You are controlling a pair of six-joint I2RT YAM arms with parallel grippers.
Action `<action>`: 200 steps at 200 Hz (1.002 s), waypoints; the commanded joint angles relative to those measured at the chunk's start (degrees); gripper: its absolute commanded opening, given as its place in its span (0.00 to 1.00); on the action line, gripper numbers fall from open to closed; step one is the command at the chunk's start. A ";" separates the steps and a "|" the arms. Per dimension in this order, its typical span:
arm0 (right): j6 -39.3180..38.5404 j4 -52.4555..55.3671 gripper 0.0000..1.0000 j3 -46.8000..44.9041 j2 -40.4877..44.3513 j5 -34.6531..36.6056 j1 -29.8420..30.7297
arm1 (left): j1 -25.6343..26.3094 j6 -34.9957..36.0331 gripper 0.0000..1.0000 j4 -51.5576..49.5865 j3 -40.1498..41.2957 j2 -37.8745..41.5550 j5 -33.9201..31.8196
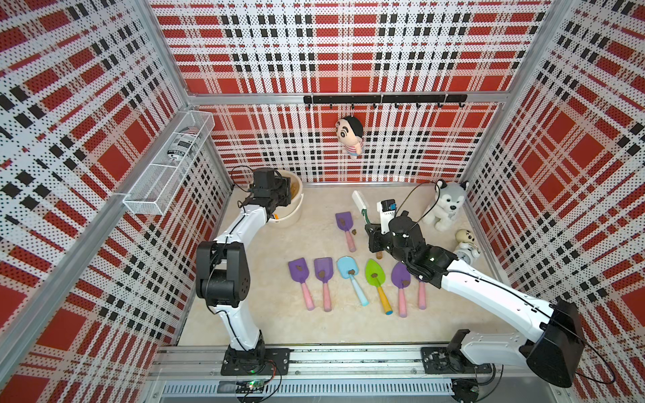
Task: Brush the soil off the hand trowel and place it into the bucket
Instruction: Place the hand trowel in the bucket, then pick up the hand trowel from the center of the board.
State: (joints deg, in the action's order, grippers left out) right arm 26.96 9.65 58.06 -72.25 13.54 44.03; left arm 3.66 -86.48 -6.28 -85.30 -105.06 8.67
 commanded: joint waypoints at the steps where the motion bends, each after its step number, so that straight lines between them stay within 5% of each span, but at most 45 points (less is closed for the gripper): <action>1: 0.52 -1.37 0.00 -0.39 1.93 0.48 0.12 | 0.20 6.68 0.69 -1.48 -2.99 3.14 -3.67; 61: 2.91 -1.42 0.00 0.04 1.67 -3.97 -1.03 | 6.15 22.77 0.66 -3.89 -3.57 10.64 -12.88; 104: 8.27 -2.96 0.00 -3.63 3.74 -8.34 -5.79 | 24.17 37.47 0.65 -4.61 1.90 17.83 -32.09; 155: 11.16 -2.54 0.00 -8.72 9.00 -7.48 -9.64 | 41.13 36.66 0.65 -2.25 9.40 14.41 -43.22; 200: 12.23 -0.42 0.00 -12.73 14.71 -5.82 -10.44 | 43.81 33.20 0.65 -0.68 9.06 2.23 -38.43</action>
State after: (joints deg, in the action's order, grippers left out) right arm 38.11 9.13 46.37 -60.75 6.48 34.20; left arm 47.42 -52.16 -8.12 -76.42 -97.58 -30.20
